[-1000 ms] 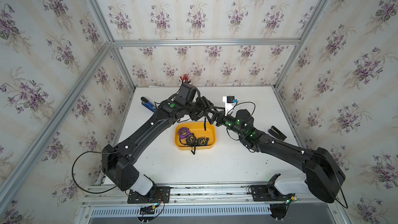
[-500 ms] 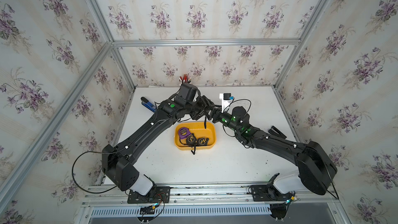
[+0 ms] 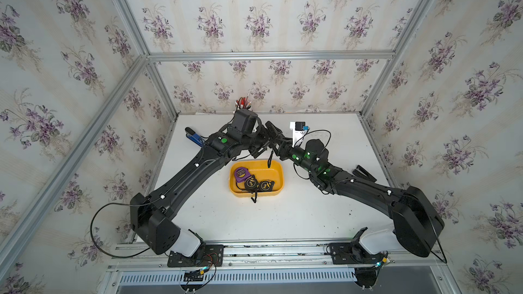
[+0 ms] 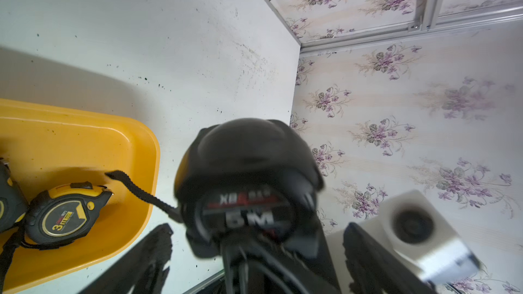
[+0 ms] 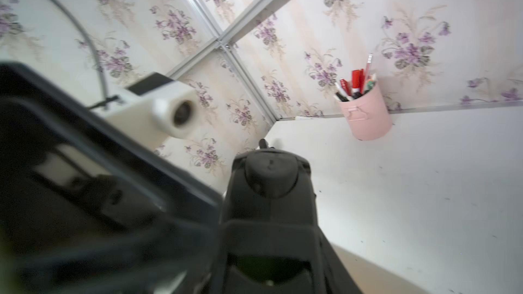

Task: Take the tape measure out of the storage box
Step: Place the tape measure at the center of the board.

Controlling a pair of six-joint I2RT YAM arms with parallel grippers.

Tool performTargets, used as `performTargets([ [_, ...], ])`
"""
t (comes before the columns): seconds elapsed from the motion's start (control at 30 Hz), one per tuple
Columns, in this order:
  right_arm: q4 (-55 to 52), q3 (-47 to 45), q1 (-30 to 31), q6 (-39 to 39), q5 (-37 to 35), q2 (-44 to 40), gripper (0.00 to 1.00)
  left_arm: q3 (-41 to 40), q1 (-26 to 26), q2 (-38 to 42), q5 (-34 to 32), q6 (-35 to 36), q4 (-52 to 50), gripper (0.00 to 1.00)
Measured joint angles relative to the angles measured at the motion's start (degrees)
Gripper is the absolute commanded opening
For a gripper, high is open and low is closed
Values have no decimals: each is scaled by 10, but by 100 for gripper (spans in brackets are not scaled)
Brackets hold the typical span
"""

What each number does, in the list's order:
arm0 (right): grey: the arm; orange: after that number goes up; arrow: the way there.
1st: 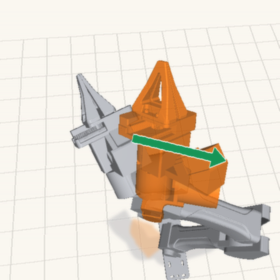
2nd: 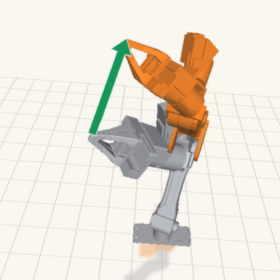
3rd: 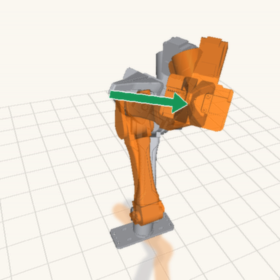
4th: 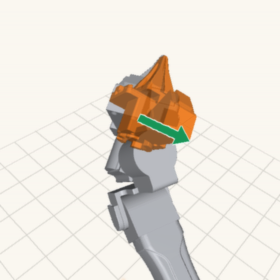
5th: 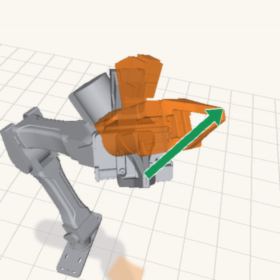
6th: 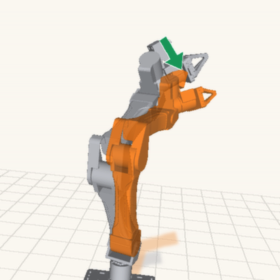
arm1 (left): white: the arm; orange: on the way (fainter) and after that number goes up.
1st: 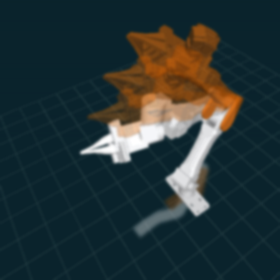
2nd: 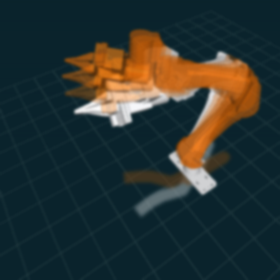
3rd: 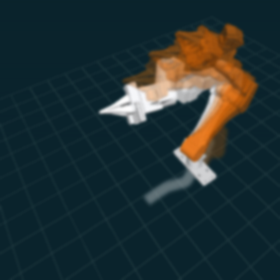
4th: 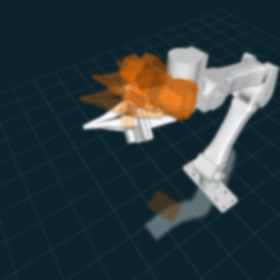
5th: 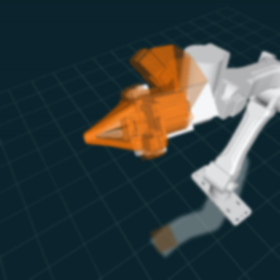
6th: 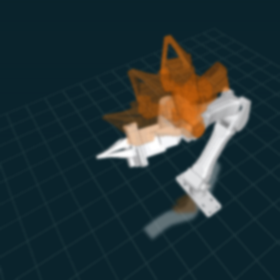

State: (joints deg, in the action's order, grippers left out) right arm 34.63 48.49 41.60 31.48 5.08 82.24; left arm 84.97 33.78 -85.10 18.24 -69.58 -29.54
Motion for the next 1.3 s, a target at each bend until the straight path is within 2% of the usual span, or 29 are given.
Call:
performTargets([
  [0.23,-93,7,0,-4,-30,-45,31,-7,-14,10,-10,40,-9,100],
  [0.37,-215,33,0,-15,-42,-99,31,-14,-28,26,-45,87,-36,100],
  [0.57,-429,83,0,-18,0,-170,31,-18,-32,26,-114,177,-75,100],
  [0.73,-560,71,1,1,35,-214,32,1,-36,-14,-148,240,-102,100],
  [0.9,-616,31,0,17,46,-231,32,8,-36,-38,-154,273,-113,100],
  [1.03,-621,2,0,28,64,-229,32,4,-35,-37,-160,283,-118,100],
  [1.3,-615,-23,0,12,146,-167,32,0,-35,-41,-171,302,-127,100],
])
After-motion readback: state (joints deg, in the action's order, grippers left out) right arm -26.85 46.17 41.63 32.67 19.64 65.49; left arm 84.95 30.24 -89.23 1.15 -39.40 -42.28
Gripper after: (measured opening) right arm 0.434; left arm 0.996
